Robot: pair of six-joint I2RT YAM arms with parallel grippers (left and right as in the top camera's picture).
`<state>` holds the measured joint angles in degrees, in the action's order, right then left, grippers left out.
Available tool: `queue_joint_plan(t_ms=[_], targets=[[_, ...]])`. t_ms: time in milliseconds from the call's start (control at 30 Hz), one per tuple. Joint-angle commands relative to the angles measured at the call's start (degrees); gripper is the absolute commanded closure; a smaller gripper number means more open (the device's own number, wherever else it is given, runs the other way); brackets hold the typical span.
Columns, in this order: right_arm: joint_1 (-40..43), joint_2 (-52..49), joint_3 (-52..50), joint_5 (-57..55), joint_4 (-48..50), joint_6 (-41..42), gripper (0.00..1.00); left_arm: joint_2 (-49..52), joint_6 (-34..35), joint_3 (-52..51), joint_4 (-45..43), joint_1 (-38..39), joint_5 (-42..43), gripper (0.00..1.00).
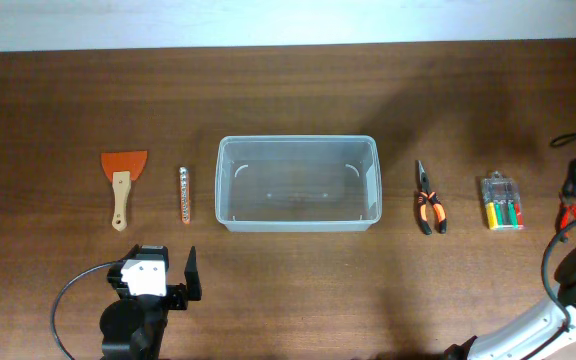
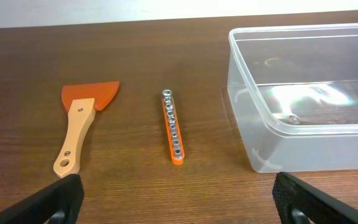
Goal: Pack container
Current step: 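Move the right gripper over the red-handled cutting pliers at far right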
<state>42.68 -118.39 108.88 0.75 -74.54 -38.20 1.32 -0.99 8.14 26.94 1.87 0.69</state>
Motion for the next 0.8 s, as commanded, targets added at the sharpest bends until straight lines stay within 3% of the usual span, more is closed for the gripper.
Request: queue_joint_plan(t_ms=[0, 400, 767], targets=[[0.2, -2.2, -2.6, 0.5, 1.2, -1.0, 0.02, -0.4, 0.2, -0.4, -0.2, 0.3, 0.6, 0.01], [0.7, -7.0, -3.3, -2.2, 3.5, 0.2, 0.02, -0.4, 0.2, -0.4, -0.2, 0.3, 0.6, 0.01], [1.0, -10.3, -3.4, -4.5, 3.4, 13.7, 0.02, -0.4, 0.2, -0.4, -0.2, 0.3, 0.6, 0.01]])
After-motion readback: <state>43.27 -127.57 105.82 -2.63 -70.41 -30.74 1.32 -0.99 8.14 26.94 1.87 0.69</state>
